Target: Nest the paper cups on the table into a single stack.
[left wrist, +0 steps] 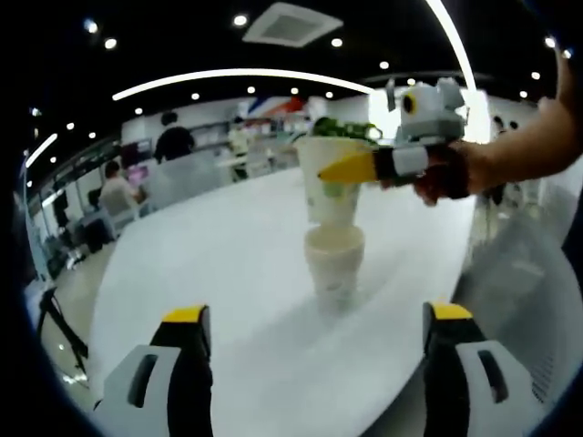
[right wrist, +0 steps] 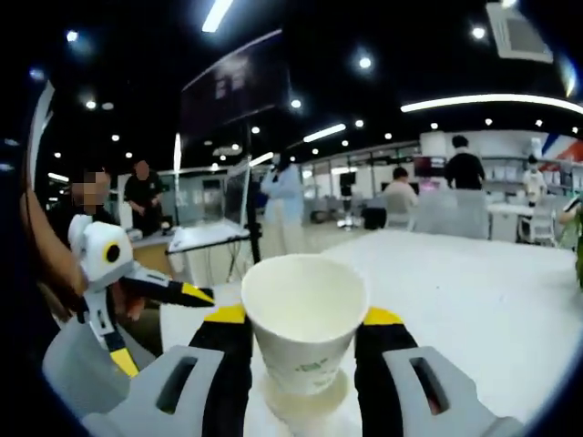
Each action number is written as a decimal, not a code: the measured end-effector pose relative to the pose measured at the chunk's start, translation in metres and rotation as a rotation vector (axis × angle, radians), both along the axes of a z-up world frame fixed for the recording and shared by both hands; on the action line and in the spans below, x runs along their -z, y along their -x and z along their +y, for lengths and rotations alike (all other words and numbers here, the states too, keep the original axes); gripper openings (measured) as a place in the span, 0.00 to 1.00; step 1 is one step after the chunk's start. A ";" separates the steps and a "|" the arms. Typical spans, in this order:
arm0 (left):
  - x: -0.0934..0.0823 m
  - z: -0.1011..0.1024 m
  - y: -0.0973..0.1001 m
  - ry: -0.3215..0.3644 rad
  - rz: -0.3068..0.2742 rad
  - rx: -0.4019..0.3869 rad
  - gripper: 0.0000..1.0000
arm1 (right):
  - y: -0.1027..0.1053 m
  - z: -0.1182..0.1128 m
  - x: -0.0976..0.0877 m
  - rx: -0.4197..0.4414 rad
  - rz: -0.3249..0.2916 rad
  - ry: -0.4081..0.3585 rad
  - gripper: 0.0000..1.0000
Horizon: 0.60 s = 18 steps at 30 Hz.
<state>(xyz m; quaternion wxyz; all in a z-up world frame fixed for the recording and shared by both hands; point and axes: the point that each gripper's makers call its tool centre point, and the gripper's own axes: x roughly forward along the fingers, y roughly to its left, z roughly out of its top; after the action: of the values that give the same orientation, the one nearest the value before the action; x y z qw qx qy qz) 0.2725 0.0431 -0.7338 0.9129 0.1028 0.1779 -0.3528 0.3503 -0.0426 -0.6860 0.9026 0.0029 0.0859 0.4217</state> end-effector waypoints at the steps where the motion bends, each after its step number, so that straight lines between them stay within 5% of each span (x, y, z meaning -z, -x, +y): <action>1: 0.000 0.000 0.000 -0.001 0.000 0.000 0.95 | -0.001 -0.001 0.009 0.010 0.010 0.014 0.41; 9: 0.000 -0.001 0.000 0.003 -0.001 0.000 0.94 | 0.005 -0.001 0.056 0.032 0.091 0.073 0.42; 11: 0.000 -0.001 0.000 0.003 -0.001 -0.001 0.94 | 0.002 -0.002 0.055 0.041 0.003 0.095 0.42; 15: 0.001 -0.001 0.001 0.000 -0.001 0.000 0.94 | 0.000 -0.003 0.054 0.058 0.015 0.075 0.43; 16: 0.001 -0.001 0.001 -0.001 0.000 0.001 0.94 | 0.001 -0.004 0.061 0.056 0.060 0.098 0.44; 17: 0.001 -0.002 0.001 -0.002 0.000 0.002 0.94 | -0.001 -0.002 0.058 0.045 0.032 0.095 0.44; 18: 0.001 -0.002 0.001 -0.003 -0.001 0.002 0.94 | 0.004 0.000 0.061 0.051 0.117 0.030 0.44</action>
<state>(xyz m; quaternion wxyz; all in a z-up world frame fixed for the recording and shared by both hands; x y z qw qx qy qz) 0.2712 0.0413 -0.7348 0.9124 0.1043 0.1779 -0.3536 0.3459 -0.0427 -0.7474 0.9065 0.0160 0.1445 0.3964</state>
